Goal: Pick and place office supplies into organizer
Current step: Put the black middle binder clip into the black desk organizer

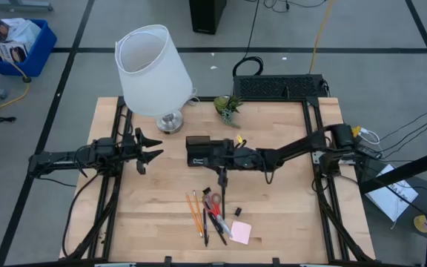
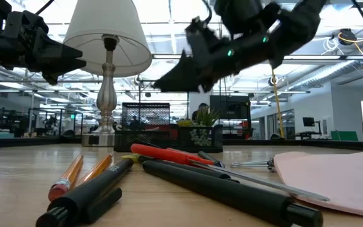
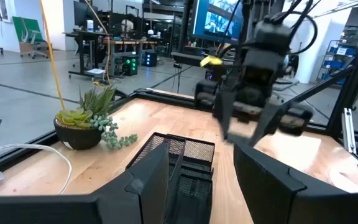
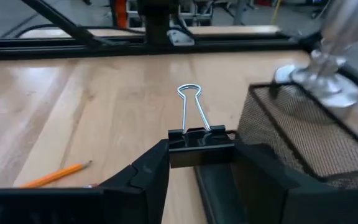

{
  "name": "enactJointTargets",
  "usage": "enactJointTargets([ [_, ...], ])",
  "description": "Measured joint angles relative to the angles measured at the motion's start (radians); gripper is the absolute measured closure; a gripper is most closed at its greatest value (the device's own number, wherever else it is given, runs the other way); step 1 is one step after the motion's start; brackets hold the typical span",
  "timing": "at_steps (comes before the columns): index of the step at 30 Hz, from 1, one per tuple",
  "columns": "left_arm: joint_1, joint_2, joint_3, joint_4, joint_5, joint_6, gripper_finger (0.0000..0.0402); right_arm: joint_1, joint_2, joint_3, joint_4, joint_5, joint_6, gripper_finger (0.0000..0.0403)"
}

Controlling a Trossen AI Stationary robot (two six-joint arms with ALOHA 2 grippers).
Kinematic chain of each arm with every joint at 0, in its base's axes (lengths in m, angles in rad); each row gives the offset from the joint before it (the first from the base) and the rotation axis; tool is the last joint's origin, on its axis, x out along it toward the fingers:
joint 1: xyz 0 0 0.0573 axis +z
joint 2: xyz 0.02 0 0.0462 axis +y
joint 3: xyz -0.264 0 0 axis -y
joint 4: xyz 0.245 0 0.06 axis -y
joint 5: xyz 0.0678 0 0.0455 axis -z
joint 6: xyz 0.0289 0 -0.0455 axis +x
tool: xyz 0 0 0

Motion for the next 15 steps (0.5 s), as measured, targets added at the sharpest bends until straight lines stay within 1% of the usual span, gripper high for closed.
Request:
enactJointTargets([
  [2,0.0,0.0,0.0,0.0,0.0,0.0,0.0215,-0.011,0.043,0.008,0.025,-0.032,0.022,0.025],
  [7,0.0,0.0,0.0,0.0,0.0,0.0,0.0215,-0.015,0.146,0.066,0.045,-0.03,0.002,0.0248],
  [15,0.0,0.0,0.0,0.0,0.0,0.0,0.0215,-0.03,0.237,0.172,0.016,-0.021,-0.008,0.0248],
])
